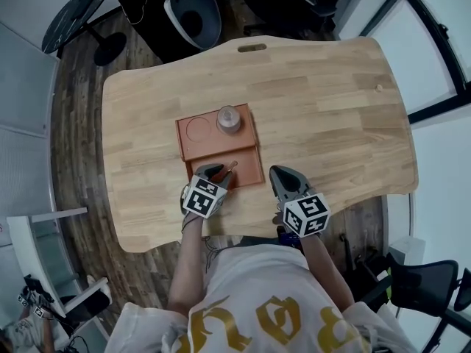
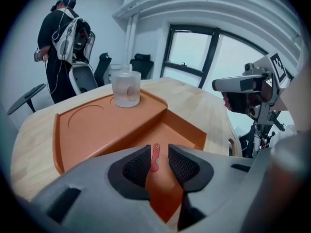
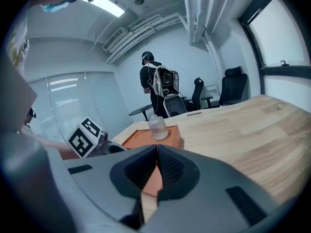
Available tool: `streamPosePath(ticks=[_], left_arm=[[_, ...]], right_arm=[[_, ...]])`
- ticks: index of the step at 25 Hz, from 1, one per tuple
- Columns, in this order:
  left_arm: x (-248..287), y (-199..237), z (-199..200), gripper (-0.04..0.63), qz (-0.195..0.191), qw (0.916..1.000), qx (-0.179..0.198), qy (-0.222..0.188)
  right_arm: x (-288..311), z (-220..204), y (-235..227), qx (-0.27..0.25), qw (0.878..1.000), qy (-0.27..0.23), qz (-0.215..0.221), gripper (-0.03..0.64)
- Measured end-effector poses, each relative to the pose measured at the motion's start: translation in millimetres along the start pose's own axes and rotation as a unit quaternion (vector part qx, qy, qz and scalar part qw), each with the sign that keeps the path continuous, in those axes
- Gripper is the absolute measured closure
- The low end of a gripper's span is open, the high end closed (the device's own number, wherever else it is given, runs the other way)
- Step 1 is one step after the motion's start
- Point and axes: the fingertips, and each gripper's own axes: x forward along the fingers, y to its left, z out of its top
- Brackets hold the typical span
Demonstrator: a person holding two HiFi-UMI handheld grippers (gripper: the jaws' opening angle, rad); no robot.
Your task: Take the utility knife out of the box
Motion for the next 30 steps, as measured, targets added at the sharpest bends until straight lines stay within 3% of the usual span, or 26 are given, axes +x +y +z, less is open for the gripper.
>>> streamPosePath(ticks=[3,10,20,30], left_arm=[[10,0,-4,0.483,-0.009,0.9997,-0.011,0.022],[31,2,-11,0.482,-0.017,0.9978,0.009,0.063],[54,3,-15,0.475,-0.019,0.9924,0.058,0.107],[56,3,-18,0.477,0.006,0.9864,0.113,0.119]], right_arm=[[3,-6,-8,0.004,1.000,0.011,-0.003,0.604],[12,-10,-24,0.022,0.999,0.024,0.002,0.604],[21,-10,-42,0.049,0.998,0.026,0.002,0.604],[22,-5,-37,0.053,0.998,0.014,0.022,0.604]])
